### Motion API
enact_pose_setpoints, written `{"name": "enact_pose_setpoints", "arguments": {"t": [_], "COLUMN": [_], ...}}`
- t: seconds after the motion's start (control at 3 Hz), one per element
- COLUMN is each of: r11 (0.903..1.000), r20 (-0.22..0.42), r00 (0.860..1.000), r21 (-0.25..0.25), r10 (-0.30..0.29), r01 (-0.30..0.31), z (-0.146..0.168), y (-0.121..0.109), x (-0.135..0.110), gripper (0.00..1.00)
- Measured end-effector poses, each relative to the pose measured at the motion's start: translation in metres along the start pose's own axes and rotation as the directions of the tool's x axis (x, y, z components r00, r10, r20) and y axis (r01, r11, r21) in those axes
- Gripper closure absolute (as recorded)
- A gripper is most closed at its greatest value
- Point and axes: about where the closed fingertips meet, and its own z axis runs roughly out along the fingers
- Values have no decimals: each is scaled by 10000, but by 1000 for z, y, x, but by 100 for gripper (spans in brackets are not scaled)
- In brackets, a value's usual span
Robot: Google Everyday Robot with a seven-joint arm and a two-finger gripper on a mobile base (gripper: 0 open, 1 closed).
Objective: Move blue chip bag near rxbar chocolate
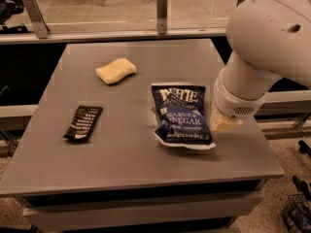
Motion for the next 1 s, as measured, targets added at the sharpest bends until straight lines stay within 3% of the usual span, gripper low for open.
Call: {"name": "enact_pose_setpoints", "arguments": {"t": [1.0], "r11": [9983], "r20": [616], "r00": [9965], "r21": [80], "r10": [-573], "r01": [570], "z": [7], "y": [0], "x": [-28], "gripper": [100]}}
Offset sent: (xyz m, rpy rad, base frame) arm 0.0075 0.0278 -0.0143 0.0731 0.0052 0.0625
